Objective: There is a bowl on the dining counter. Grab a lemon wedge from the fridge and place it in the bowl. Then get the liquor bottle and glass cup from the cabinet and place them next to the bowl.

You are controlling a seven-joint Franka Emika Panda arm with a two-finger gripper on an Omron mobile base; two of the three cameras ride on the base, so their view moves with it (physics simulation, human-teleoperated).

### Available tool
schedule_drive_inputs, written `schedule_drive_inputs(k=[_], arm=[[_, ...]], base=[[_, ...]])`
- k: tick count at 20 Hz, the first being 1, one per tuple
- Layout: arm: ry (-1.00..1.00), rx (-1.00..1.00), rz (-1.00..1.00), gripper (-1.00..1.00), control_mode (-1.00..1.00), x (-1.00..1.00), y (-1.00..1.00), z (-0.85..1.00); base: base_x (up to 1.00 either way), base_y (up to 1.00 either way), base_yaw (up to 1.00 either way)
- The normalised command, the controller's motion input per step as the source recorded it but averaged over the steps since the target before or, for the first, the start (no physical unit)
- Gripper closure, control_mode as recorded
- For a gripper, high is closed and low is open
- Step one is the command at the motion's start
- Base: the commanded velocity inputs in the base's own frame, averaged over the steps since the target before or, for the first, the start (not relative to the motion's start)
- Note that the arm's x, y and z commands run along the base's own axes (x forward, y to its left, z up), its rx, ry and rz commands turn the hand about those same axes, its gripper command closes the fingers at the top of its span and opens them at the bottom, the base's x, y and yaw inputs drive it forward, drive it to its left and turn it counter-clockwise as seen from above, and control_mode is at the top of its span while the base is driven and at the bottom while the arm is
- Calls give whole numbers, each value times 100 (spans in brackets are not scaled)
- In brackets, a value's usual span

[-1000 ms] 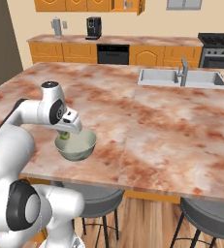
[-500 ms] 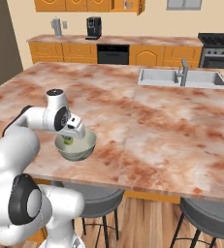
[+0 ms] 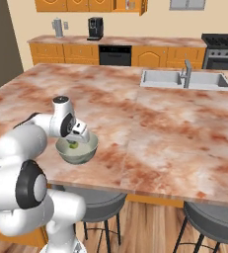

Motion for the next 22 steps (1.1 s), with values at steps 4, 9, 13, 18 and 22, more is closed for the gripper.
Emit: schedule_drive_inputs(k=[4, 9, 13, 18, 22], arm=[[0, 0, 0, 100, -100, 27, 0, -27], [0, 0, -1, 100, -100, 23, 0, -27], [0, 0, -1, 100, -100, 17, 0, -24], [0, 0, -2, 100, -100, 14, 0, -21], [0, 0, -2, 100, -100, 5, 0, -18]], base=[[0, 0, 0], [0, 0, 0], [0, 0, 0], [0, 0, 0], [0, 0, 0]])
